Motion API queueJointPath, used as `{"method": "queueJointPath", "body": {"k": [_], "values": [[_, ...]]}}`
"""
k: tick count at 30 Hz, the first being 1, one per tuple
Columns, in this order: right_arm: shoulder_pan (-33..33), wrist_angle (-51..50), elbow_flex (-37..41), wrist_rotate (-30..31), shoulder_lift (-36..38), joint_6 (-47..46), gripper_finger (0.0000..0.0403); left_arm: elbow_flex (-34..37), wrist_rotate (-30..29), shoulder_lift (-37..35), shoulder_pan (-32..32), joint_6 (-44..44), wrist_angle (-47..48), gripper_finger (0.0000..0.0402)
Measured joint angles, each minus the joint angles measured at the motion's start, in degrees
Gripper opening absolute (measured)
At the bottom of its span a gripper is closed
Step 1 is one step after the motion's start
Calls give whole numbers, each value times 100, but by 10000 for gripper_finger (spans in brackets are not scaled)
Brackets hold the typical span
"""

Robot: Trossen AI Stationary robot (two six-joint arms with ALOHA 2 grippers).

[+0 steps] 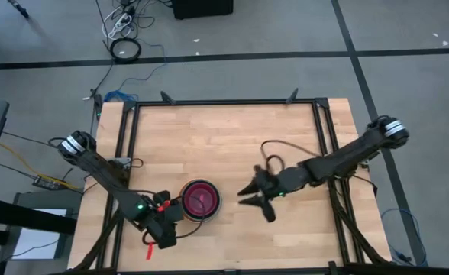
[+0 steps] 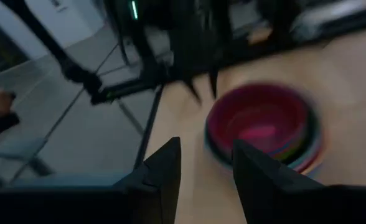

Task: Nest bowls inside each other
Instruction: Move the stacked bowls to the top center of the table

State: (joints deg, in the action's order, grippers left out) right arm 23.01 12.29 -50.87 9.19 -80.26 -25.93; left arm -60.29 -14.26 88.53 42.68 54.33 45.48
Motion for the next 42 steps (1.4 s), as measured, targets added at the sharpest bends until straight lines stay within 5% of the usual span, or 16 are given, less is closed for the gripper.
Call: {"method": "queueJointPath", "body": {"k": [9, 22, 28, 33, 42], "values": [[421, -686, 0, 1090, 1339, 394, 130, 536, -316, 2, -477, -253, -533, 127], [633, -1095, 0, 1635, 1582, 424, 130, 609, -880, 2, -1845, -1486, -1681, 127], [651, -1803, 0, 1638, 1577, -312, 130, 609, -196, 2, -2096, -1620, -1773, 127], [747, -3372, 4, 1197, 1283, -1998, 130, 609, 712, 0, -1862, -1323, -2172, 127], [1148, -3206, 4, 692, -363, -2938, 130, 609, 703, -5, -1665, -1192, -3351, 127]]}}
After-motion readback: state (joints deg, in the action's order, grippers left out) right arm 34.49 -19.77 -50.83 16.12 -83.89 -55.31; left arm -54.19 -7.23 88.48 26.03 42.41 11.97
